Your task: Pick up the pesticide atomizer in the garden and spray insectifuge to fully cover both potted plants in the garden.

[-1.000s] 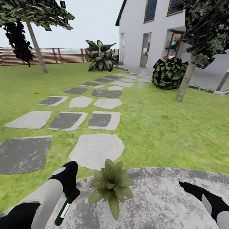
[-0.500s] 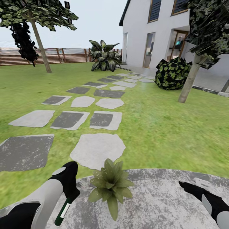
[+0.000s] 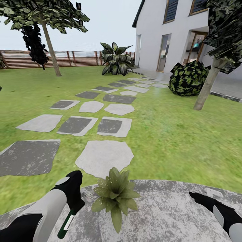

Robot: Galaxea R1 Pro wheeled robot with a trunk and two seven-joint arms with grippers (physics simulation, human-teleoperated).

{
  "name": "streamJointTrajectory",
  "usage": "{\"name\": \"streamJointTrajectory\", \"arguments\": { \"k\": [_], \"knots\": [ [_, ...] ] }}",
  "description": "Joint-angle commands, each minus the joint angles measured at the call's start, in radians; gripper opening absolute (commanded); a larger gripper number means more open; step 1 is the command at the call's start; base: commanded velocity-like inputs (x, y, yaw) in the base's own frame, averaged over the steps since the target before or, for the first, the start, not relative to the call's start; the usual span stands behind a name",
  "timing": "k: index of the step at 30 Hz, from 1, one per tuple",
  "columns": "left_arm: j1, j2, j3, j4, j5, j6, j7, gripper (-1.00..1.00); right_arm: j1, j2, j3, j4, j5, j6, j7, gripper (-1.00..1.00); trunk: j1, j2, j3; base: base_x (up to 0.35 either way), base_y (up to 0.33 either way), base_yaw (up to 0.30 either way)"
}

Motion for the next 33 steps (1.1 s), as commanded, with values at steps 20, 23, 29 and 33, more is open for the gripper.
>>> {"name": "streamJointTrajectory", "arguments": {
  "k": [20, 23, 29, 33],
  "knots": [
    [0.0, 0.004, -0.061, -0.002, -0.077, 0.006, -0.009, -1.0, -0.001, 0.0, -0.008, -0.002, 0.01, 0.005, 0.006, 1.0, 0.0, 0.0, -0.004, 0.0, -0.101, 0.104],
    [0.0, 0.015, -0.06, -0.003, -0.077, 0.006, -0.009, -1.0, -0.001, 0.001, -0.008, -0.002, 0.01, 0.005, 0.007, 1.0, 0.0, 0.0, -0.004, 0.0, 0.0, 0.01],
    [0.0, 0.037, -0.054, -0.009, -0.075, 0.006, -0.01, -1.0, -0.001, 0.0, -0.008, -0.002, 0.01, 0.005, 0.007, 1.0, 0.0, 0.0, -0.004, 0.0, 0.0, 0.001],
    [0.0, 0.035, -0.053, -0.009, -0.073, 0.006, -0.01, -1.0, -0.001, 0.001, -0.008, -0.002, 0.01, 0.005, 0.006, 1.0, 0.0, 0.0, -0.004, 0.0, 0.0, 0.0]
  ]
}}
